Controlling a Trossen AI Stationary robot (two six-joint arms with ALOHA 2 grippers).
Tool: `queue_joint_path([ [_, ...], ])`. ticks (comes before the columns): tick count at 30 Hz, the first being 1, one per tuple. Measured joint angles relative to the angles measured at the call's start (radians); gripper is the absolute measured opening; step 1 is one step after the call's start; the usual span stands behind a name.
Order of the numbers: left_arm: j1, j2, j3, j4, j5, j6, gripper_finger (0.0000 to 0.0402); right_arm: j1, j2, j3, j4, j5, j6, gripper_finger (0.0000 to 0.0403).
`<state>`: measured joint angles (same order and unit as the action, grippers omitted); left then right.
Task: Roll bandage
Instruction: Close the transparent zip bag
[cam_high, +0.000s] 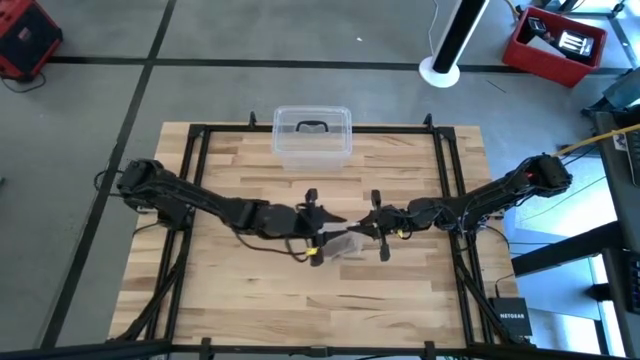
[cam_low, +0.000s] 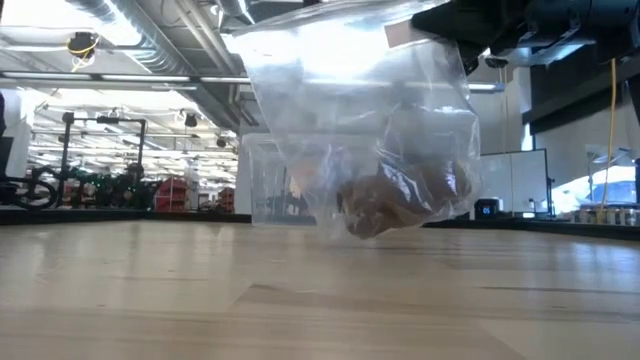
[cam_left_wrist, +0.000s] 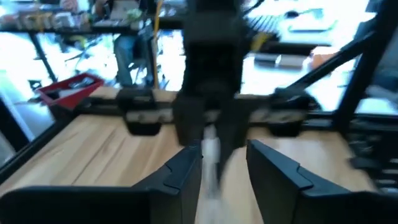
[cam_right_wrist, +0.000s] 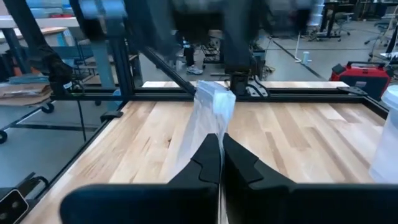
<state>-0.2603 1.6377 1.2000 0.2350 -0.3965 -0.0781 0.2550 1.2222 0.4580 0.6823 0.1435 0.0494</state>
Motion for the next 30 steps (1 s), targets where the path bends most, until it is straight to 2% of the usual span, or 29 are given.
queue_joint_path([
  [7, 0.037, 0.11, 0.068, -0.011, 0.0, -0.008, 0.0123, 0.0, 0.024, 0.0, 0.0, 0.003, 0.0, 0.0002],
  [15, 0.031, 0.102, 0.071, -0.027, 0.011, -0.008, 0.0123, 0.0, 0.058, 0.001, 0.015, 0.003, -0.001, 0.0001],
  [22, 0.032, 0.102, 0.071, -0.11, 0.008, -0.05, 0.0123, 0.0, 0.059, 0.001, 0.027, -0.004, -0.004, 0.0001],
  [30, 0.03, 0.102, 0.071, -0.066, 0.007, -0.034, 0.0085, 0.001, 0.059, 0.001, 0.028, -0.005, -0.004, 0.0001],
])
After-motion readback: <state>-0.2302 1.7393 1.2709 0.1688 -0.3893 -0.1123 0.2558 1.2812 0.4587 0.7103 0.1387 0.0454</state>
